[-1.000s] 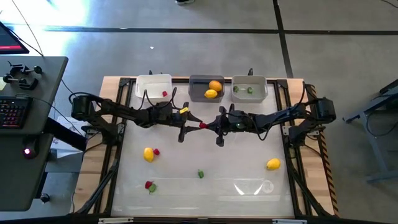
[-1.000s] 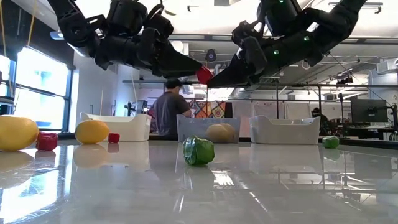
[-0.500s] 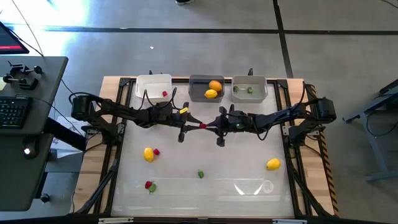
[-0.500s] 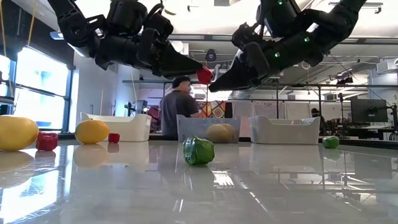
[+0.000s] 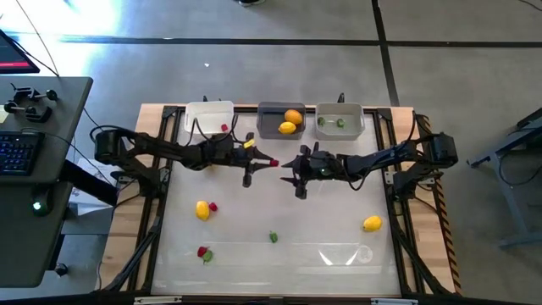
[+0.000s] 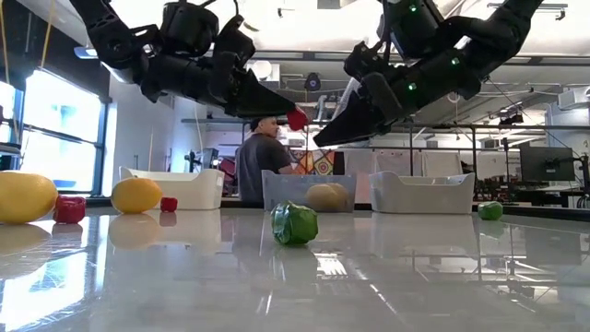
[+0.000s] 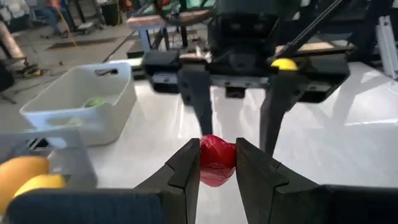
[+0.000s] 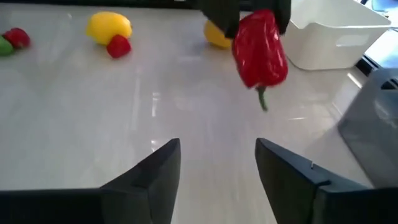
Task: Sort produce into baskets
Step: Put the red bell pepper into the white bin
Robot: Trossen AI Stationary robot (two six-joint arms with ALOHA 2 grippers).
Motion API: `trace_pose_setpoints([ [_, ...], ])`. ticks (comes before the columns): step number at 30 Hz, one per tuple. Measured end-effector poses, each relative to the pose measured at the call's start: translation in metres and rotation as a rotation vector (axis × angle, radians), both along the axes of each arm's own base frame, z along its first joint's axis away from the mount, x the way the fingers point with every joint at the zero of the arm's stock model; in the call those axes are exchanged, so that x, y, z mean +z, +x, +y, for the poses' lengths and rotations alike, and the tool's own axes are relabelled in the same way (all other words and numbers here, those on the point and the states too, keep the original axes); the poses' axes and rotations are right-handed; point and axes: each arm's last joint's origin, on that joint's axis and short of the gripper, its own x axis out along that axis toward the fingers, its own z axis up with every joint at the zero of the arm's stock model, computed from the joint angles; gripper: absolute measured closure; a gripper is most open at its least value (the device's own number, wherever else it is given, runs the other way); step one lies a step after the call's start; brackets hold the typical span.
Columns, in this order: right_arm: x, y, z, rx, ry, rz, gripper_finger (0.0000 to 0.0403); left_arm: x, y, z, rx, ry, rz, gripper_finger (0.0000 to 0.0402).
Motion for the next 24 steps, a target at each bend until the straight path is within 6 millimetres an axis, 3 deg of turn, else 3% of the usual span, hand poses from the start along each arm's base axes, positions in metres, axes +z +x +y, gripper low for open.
trace_pose_setpoints([
  [3,-0.002,-0.001,-0.001,-0.032,-0.015,0.027,0.0202,0.005,-0.006,0.007,0.066,0.015,0.016,0.0326],
  [10,-0.004,-0.002,-0.001,-0.053,-0.014,0.045,0.0201,0.016,-0.033,0.034,0.472,0.081,0.153,0.0326],
  [19,-0.004,-0.002,-0.002,-0.053,-0.013,0.047,0.0201,0.009,-0.094,0.069,0.81,0.003,0.075,0.0326],
  [24,-0.004,-0.002,-0.002,-0.053,-0.014,0.046,0.0201,0.002,-0.119,0.082,0.964,0.003,0.142,0.0327],
])
